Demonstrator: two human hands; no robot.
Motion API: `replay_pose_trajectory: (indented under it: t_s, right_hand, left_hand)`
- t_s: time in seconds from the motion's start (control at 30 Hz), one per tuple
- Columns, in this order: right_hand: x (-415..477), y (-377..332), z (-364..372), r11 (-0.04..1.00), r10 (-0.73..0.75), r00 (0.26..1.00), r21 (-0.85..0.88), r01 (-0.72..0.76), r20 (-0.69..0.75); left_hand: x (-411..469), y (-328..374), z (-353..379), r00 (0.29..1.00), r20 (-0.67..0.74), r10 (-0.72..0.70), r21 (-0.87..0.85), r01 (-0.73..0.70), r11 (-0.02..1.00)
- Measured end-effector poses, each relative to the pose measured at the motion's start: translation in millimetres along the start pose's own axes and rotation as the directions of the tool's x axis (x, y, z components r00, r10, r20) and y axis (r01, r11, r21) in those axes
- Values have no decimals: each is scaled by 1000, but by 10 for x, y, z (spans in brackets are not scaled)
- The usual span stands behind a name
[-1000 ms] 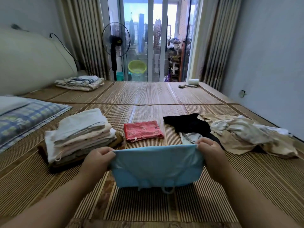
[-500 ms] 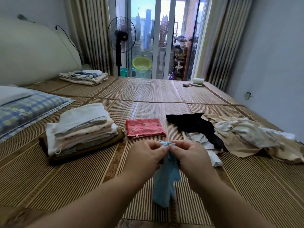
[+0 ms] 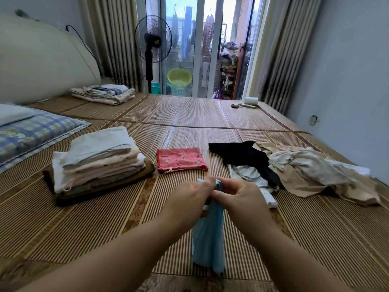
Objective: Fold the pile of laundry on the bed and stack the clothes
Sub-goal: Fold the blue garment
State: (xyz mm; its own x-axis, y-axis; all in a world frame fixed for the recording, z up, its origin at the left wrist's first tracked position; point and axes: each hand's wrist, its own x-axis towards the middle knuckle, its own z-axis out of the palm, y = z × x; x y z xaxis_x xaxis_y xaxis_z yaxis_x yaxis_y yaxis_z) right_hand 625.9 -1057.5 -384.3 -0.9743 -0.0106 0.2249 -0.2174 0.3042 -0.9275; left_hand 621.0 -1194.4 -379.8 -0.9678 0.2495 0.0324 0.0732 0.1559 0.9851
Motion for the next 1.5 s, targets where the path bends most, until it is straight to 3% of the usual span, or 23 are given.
replay_pose_trajectory:
  t_s: [0.1, 0.2, 0.23, 0.3, 0.33, 0.4, 0.43, 0.5, 0.57, 0.63, 0.7, 0.8, 0.9, 0.97, 1.03, 1.1, 1.2, 1.27, 1.33, 1.4, 1.5]
  right_hand:
    - [9, 48, 10, 997, 64, 996, 39, -61, -62]
    - [33, -22, -30, 978, 121, 992, 175, -113, -36]
    - [48, -56, -59, 970, 124, 992, 214, -116, -22]
    - [69, -120, -125, 938, 133, 991, 320, -132, 20]
    - [74, -146, -161, 915, 138, 989, 376, -145, 47]
    - [75, -175, -236, 890, 140, 986, 423, -167, 96]
    - [77, -176, -270, 893, 139, 984, 416, -172, 109]
    - [89, -163, -332, 916, 142, 987, 369, -161, 77]
    - [106, -124, -404, 953, 132, 991, 273, -127, -2]
    - [117, -74, -479, 978, 125, 992, 170, -118, -26]
    - [111, -34, -532, 980, 154, 986, 118, -160, 61]
    - [68, -29, -495, 988, 157, 955, -52, -149, 252]
    - [36, -36, -349, 941, 89, 942, -338, 26, 323]
    - [32, -56, -283, 911, 24, 947, -398, 111, 320]
    - [29, -85, -281, 954, 51, 950, -297, 46, 309]
    - [21, -119, -306, 989, 73, 953, -142, -32, 293]
    - [49, -120, -358, 995, 66, 984, -84, -52, 167]
    - [103, -90, -403, 995, 94, 995, 19, -94, 38]
    - [140, -50, -466, 972, 139, 990, 195, -129, -38]
    - [178, 29, -505, 962, 151, 987, 238, -133, -58]
    - [212, 115, -468, 963, 171, 984, 219, -155, -57]
  left_hand:
    - [25, -31, -34, 993, 1, 121, 261, -117, 958]
    - [134, -24, -166, 942, -134, 307, 422, -226, 878]
    - [173, -59, -231, 957, -135, 257, 388, -188, 902]
    - [234, -113, -351, 1000, -20, -14, 165, 17, 986]
    - [232, -132, -391, 985, 107, -136, 55, 131, 990]
    - [199, -216, -433, 898, 325, -295, -4, 313, 950]
    - [184, -246, -423, 875, 376, -307, -15, 337, 942]
    - [210, -290, -386, 909, 346, -231, -158, 299, 941]
    - [243, -265, -323, 961, 253, -114, -434, 218, 874]
    - [232, -207, -277, 986, 162, -47, -586, 134, 799]
    - [214, -198, -235, 996, 84, 9, -499, 34, 866]
    - [176, -202, -168, 993, 1, 116, -189, -113, 975]
    - [155, -180, -89, 955, -36, 296, 68, -293, 954]
    - [152, -148, -98, 931, -46, 361, 241, -341, 909]
    - [161, -145, -173, 955, 57, 290, 286, -294, 912]
    - [154, -172, -263, 964, 252, 89, 307, -167, 937]
    - [181, -330, -428, 895, 402, -192, 422, 5, 907]
    - [217, -480, -546, 893, 391, -221, 293, 107, 950]
    - [256, -604, -629, 916, 323, -237, -84, 277, 957]
    - [292, -690, -645, 930, 275, -245, -483, 354, 801]
    - [297, -676, -551, 936, 184, -300, -696, 340, 633]
